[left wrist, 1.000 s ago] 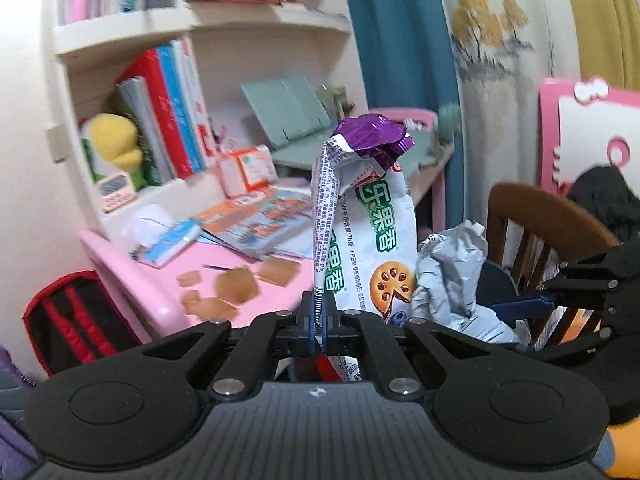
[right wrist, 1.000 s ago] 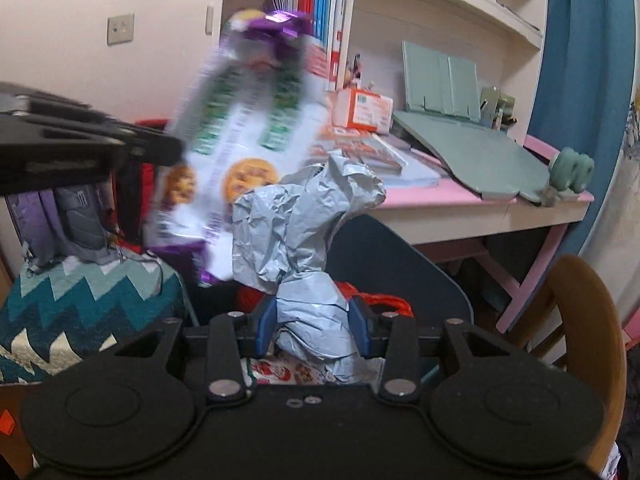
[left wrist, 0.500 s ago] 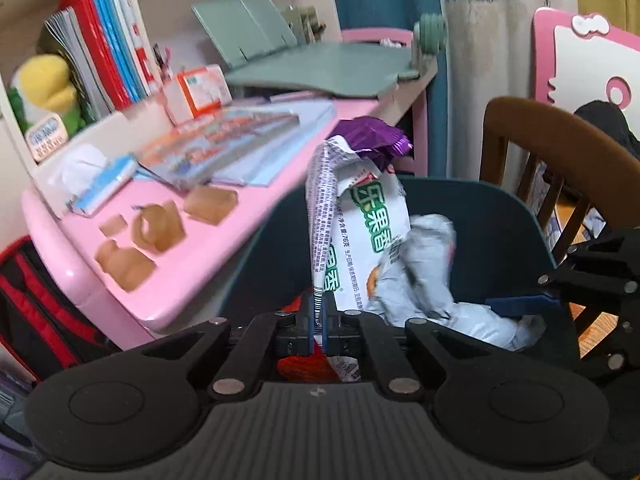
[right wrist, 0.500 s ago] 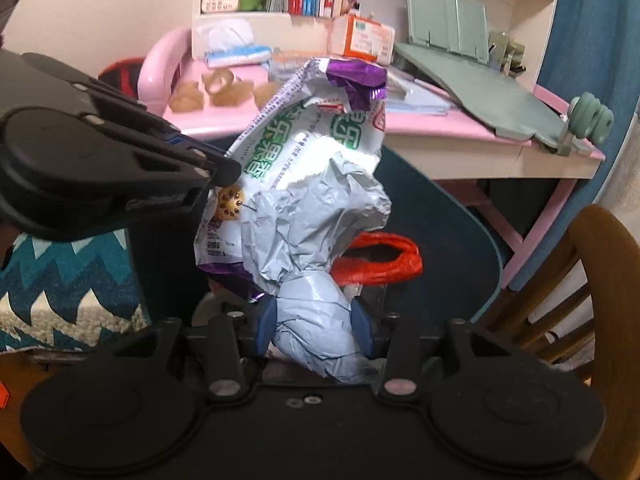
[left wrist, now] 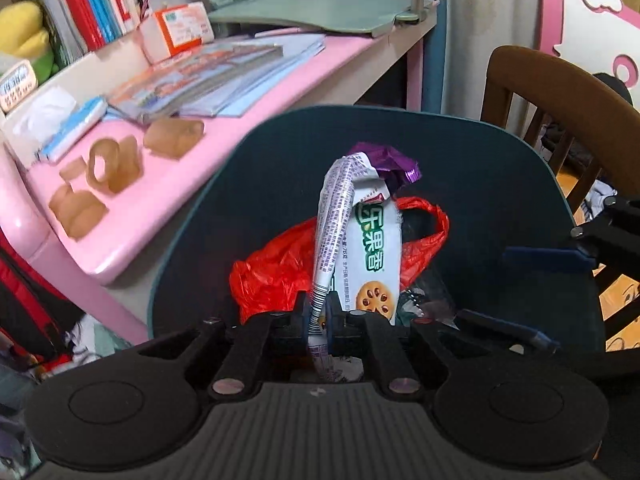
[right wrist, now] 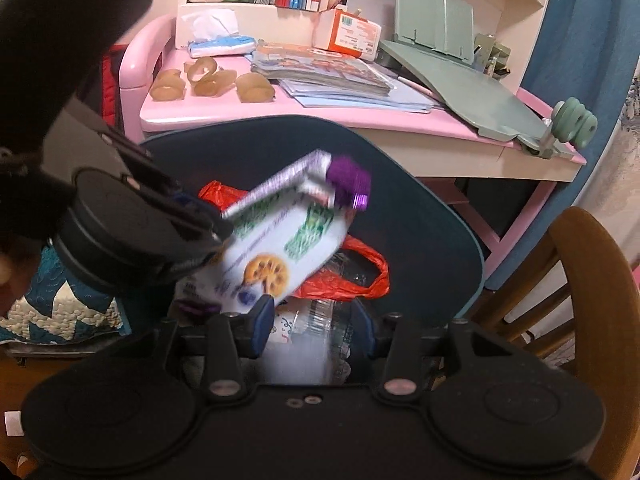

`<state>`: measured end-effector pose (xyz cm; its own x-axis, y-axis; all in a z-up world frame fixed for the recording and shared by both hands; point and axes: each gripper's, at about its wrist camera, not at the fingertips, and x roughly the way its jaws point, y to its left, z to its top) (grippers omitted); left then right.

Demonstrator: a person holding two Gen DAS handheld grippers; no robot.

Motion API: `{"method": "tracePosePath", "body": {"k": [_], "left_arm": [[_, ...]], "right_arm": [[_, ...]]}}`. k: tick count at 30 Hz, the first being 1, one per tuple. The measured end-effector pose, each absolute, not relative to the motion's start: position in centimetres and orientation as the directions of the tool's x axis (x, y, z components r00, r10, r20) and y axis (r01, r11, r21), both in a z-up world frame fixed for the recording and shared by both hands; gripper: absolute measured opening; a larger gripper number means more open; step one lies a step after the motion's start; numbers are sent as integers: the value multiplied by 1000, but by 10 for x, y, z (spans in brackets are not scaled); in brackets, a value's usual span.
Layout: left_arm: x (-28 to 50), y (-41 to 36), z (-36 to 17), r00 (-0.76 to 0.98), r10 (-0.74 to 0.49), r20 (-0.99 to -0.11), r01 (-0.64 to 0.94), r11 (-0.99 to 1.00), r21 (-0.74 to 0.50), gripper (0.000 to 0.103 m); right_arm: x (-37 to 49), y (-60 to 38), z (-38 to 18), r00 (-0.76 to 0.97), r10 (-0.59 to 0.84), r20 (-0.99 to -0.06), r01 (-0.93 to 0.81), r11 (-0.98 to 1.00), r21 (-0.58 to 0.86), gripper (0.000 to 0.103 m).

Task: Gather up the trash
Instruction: 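Open both tools to drop the wrapper and paper into the bin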

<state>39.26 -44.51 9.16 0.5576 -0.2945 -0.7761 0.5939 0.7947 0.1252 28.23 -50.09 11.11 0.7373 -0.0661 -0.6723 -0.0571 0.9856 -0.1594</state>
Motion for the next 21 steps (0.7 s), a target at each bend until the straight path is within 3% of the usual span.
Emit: {"method": "tracePosePath", "body": {"k": [4,7,10,11,12,21], "left_arm": [[390,-439,92,539,-314,-782,589,804,83,13],[386,-434,95,534,-337,-775,587,808,53,22],[377,-429,104,545,-364,-755,585,810,31,40],[375,-427,107,547,-373,-750,583,812,21,57],[372,-425,111,554,-380,-741,578,816,15,64],[335,-395,147,607,-416,-677,566,825,1,71]], "right_arm": [[276,-501,117,749,-61,-660,-60,986,-158,43],[271,-501,122,757,-59,-651,-61,985,-160,44],[265,-498,130,767,-58,-639,-63,984,-165,44],[263,-498,132,770,-57,-635,-63,984,-165,44],[260,-497,135,774,-56,-630,-64,984,-166,44],[229,-487,163,811,-23,-584,-89,983,-162,44]]}}
